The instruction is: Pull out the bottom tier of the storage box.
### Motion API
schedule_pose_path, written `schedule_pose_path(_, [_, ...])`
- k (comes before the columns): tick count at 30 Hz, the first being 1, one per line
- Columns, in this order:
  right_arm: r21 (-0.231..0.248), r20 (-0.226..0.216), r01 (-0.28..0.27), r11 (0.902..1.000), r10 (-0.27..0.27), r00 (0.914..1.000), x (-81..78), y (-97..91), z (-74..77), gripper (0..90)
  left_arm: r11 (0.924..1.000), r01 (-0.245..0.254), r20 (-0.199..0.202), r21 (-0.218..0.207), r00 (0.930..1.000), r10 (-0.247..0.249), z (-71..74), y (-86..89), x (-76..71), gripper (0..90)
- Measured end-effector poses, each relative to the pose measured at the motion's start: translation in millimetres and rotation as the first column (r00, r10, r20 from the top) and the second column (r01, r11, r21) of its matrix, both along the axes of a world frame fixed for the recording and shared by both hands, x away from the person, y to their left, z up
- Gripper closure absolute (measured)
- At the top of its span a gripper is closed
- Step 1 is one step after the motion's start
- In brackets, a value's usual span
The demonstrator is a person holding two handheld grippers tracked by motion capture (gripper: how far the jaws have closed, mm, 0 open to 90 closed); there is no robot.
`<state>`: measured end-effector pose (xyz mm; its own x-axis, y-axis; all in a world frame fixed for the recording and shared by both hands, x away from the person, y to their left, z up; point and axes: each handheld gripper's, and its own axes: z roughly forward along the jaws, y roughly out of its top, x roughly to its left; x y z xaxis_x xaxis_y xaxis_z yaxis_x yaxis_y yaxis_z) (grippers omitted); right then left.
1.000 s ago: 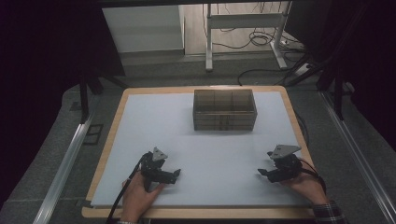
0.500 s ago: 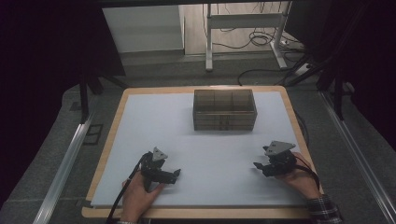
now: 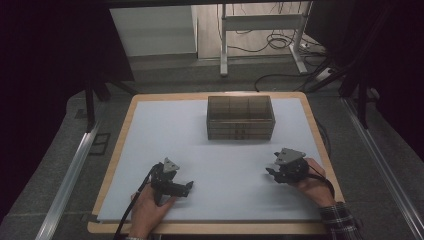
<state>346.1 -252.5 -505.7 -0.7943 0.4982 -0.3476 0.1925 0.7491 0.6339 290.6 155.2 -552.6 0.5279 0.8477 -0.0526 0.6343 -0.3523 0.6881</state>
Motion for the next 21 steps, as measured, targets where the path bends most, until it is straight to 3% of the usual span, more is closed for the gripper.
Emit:
schedule_pose_path(10, [-0.073, 0.068, 0.000, 0.9973, 0.005, 0.9977, 5.7, 16.5, -5.3, 38.6, 1.0000, 0.000, 0.000, 0.000, 1.0000, 0.000, 0.0, 0.0, 0.0, 0.0])
schedule_pose_path(21, [-0.160, 0.157, -0.010, 0.9871, 0.035, 0.9869, 7.2, 30.2, -7.8, 39.9, 1.0000, 0.000, 0.000, 0.000, 1.0000, 0.000, 0.0, 0.0, 0.0, 0.0])
